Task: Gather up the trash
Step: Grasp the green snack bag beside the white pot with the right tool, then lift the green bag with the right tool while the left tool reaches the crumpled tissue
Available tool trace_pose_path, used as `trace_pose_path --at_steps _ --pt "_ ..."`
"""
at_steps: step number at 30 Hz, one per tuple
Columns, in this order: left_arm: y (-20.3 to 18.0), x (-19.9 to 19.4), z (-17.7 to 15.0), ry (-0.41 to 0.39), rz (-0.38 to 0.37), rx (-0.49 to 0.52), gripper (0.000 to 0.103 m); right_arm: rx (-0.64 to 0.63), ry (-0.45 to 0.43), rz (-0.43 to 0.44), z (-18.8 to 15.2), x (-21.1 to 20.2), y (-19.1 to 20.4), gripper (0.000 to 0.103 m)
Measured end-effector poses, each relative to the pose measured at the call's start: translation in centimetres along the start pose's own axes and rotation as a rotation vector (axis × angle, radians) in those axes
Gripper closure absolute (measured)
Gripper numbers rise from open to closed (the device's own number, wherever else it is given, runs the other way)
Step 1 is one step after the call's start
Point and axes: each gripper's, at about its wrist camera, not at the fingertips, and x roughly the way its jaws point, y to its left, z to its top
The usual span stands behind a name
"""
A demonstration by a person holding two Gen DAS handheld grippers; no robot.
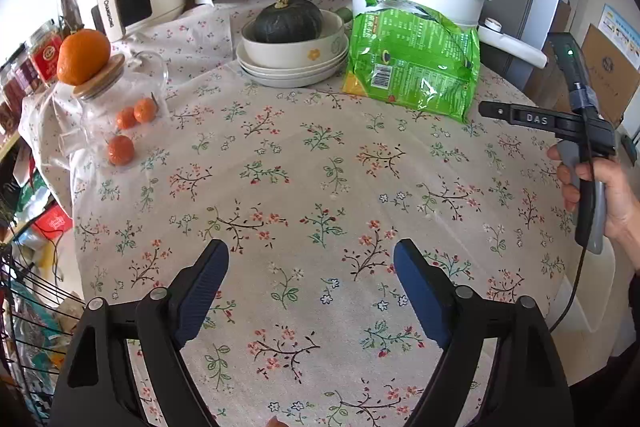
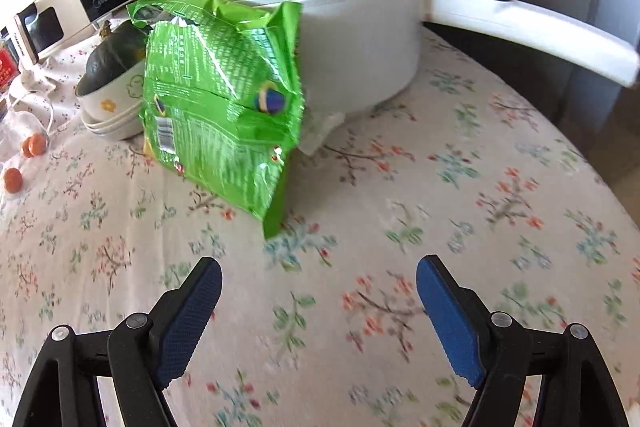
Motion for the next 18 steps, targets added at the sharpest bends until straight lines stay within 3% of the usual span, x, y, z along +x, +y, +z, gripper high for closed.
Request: trace_pose_path --at_steps 9,11,13,17,18 --pt "1.7 0.8 0.1 0.036 -0.066 -0.094 0.011 0.009 0.003 0.065 3.4 6.1 2.3 0.024" --pt "1.7 0.9 0.0 0.041 -0.066 -0.099 0.011 0.018 0.003 0.066 3.6 6.9 2.5 0.029" --pt "1.7 0.7 0.0 0.035 -0.057 -0.097 0.011 0.032 0.013 0.082 3.7 7.4 2.6 0.053" --pt "1.8 -0.2 -0.2 0.009 -0.058 -0.096 0.011 0.104 0.024 0.146 3.3 7.0 2.3 0.073" --pt "1.9 -0.4 -0.3 0.000 -0.066 -0.098 0.011 0.111 0.024 0.159 3.1 6.4 2.3 0.092"
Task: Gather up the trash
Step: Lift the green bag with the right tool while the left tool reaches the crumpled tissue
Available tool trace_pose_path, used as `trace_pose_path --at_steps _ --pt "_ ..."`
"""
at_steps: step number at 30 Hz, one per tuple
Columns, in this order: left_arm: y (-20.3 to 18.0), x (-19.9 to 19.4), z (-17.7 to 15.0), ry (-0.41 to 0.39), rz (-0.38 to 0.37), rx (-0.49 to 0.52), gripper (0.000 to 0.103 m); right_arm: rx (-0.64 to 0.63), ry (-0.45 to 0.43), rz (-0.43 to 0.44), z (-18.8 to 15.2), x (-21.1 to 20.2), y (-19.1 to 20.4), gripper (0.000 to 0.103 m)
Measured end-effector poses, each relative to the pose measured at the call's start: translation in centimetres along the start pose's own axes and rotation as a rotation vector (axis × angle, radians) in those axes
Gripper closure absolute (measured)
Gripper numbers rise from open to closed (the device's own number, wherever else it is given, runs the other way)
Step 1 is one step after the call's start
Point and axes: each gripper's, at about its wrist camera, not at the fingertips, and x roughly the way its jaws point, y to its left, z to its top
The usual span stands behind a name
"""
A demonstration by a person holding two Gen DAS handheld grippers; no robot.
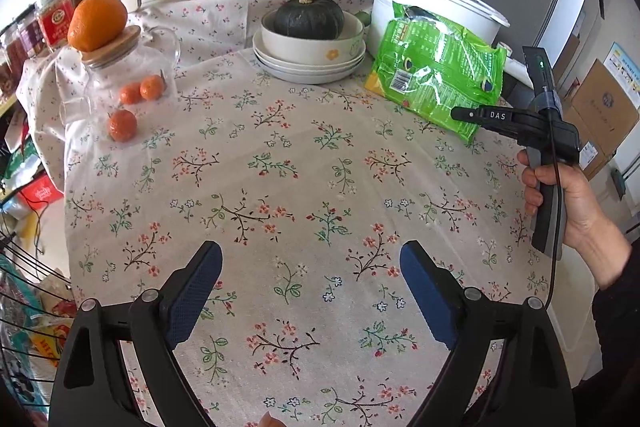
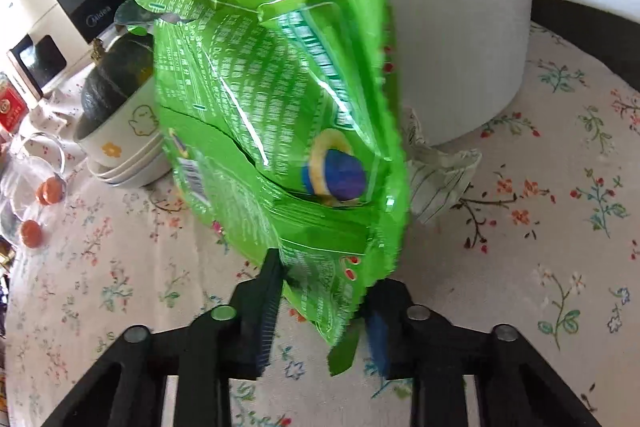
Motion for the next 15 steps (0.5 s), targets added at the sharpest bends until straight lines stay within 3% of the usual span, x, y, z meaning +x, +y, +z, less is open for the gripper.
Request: trace_pose_path --at_steps 4,7,15 --pt "-0.1 -0.4 -0.3 -0.014 -0.018 -0.002 0.010 -0.028 -0.011 0.009 -0.8 -3.1 0.8 0.093" --pt "-0.6 -0.3 -0.5 -0.006 -0.029 0.007 0.000 -0.034 -0.022 0.004 -1.5 -5.7 1.2 0.093" --pt "-3.5 -0.4 -1.1 -0.008 -0.059 0.008 0.000 -0.030 -0.051 -0.069 -4.2 -13.4 0.9 0.093"
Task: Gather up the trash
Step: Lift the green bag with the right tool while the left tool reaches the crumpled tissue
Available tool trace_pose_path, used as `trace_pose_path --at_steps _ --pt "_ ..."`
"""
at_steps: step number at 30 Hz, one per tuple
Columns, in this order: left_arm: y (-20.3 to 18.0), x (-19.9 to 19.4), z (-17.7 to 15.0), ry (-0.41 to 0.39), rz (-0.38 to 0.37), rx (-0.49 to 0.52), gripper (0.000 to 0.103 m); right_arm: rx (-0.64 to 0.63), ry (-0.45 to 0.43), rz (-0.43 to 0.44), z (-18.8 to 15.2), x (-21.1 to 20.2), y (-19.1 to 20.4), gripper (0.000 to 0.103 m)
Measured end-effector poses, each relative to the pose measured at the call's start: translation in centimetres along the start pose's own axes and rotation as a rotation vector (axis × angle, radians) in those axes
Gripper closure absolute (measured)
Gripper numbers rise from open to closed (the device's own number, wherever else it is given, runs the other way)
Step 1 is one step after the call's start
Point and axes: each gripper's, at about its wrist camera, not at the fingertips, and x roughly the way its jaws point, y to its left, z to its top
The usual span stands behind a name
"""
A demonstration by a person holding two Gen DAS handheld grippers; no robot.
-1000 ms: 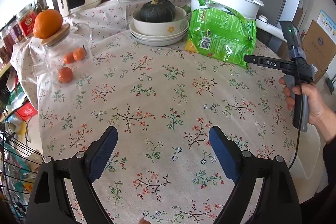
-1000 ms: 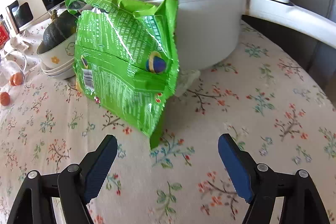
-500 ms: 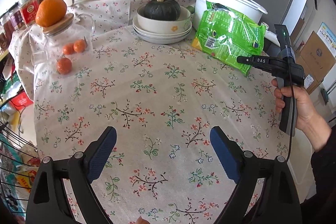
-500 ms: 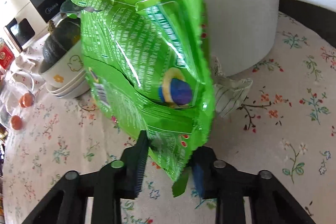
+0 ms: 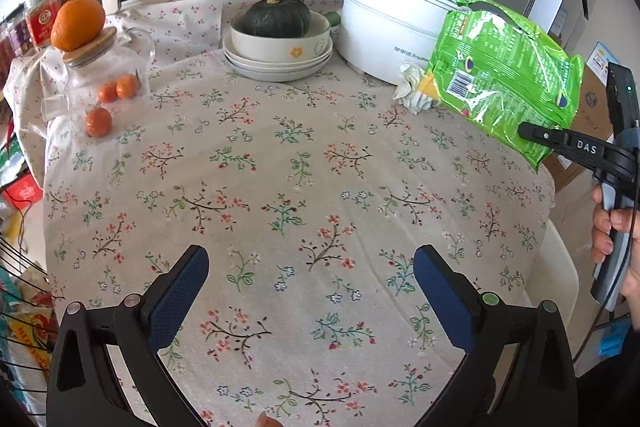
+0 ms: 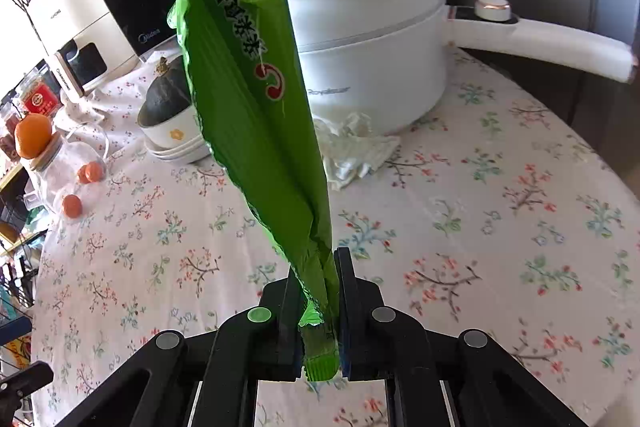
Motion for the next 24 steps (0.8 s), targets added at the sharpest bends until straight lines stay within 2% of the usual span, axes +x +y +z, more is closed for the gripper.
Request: trace_pose_path --at_steps 9,13,18,19,21,24 --pt "-4.9 1.5 0.2 -0.024 -0.041 0.017 0.000 0.116 -0.024 -0.106 -3.5 -6.9 -3.8 0.093" --pt "-7.8 3.1 1.6 -0.077 -0.037 0.059 0.000 0.170 -0.009 -0.137 -4.9 -8.0 -5.8 0.093" --pt "-10.4 7.0 3.8 -0.060 -0.090 0.059 0.000 0.173 0.029 -0.172 -6.0 -8.5 -8.5 0.093" --pt "-10.8 7.9 4.3 -0.068 -0.097 0.055 0.001 0.191 0.036 -0.160 -6.2 -8.4 -9.3 0.093" --pt "-11.5 9.6 5.5 -0.082 -0.139 0.044 0.015 0.229 0.061 -0.146 -6.7 -8.2 -11.1 0.093" --pt "-12.3 12.5 7.3 -0.095 -0.156 0.009 0.018 0.252 0.099 -0.134 -7.0 -8.0 -13.5 0.093"
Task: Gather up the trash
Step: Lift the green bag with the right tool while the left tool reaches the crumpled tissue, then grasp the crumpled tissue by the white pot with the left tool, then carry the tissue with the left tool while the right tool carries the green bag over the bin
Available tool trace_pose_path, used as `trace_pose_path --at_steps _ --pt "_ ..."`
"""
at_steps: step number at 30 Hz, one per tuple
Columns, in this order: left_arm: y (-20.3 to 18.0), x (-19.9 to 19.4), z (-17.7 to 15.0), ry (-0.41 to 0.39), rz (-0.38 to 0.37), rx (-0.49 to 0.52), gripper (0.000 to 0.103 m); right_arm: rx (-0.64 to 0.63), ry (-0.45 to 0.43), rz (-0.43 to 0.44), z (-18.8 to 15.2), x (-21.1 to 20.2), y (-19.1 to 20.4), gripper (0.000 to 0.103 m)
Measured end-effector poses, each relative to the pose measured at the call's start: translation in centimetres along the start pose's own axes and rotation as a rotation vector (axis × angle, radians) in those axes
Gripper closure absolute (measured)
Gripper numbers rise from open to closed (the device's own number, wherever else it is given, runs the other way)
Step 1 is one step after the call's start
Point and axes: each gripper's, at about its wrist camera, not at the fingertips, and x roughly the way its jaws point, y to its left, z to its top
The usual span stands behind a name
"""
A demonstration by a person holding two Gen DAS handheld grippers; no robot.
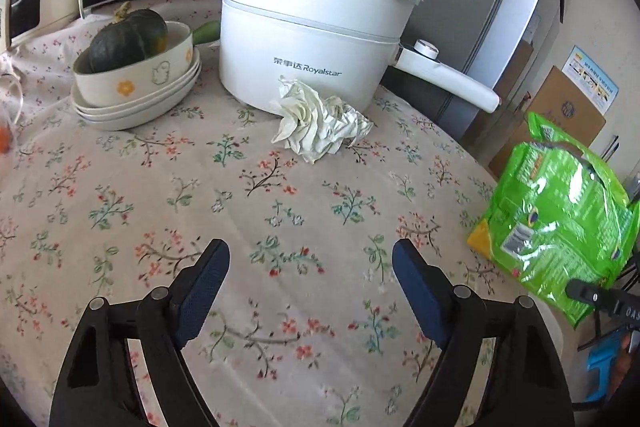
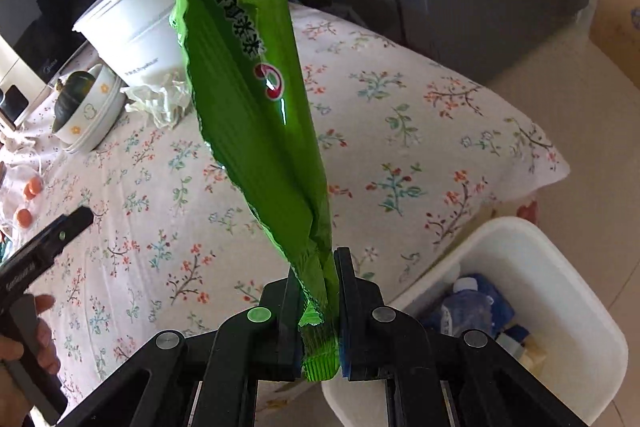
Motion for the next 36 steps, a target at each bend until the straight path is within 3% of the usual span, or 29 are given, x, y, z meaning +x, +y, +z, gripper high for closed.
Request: trace_pose_path --at_steps 6,13,18,19,20,21,24,27,36 --pt "-0.8 5.4 3.4 -0.031 -0.022 -0.129 0.018 0.027 0.037 0.039 0.2 0.8 -3.9 0.092" --pt "-1.1 8.7 7.0 -0.098 0.028 -0.207 0.018 0.060 0.027 0.061 1.2 0.6 -5.7 0.092" --pt "-0.6 10.4 8.0 -0.065 0.048 -0.289 0.056 0.084 0.027 0.104 1.4 0.6 -5.8 0.092" --pt "-0.6 10.3 8.0 -0.074 0.043 -0.293 0.061 0.084 0.028 0.106 1.4 0.7 -5.7 0.092" --pt "-0.9 10.1 8.0 -0.082 0.038 -0.286 0.080 0.083 0.028 0.108 1.4 0.6 -5.6 0.092" --pt "-1.2 9.8 8.0 -0.080 0.040 -0.265 0.087 0.080 0.026 0.108 1.4 0.5 -5.5 0.092" --pt "-2.1 8.9 7.7 -0.050 0.060 -0.211 0.092 0.074 0.013 0.097 1.4 0.1 -5.4 0.092" --pt "-1.9 7.6 6.9 -0.026 0.069 -0.218 0.093 0.097 0.005 0.107 1.3 -0.5 -5.6 0.092" --pt "-1.0 -0.4 2.4 0.014 0.001 -0.242 0.093 0.113 -0.048 0.100 0.0 -3.5 -5.8 0.092"
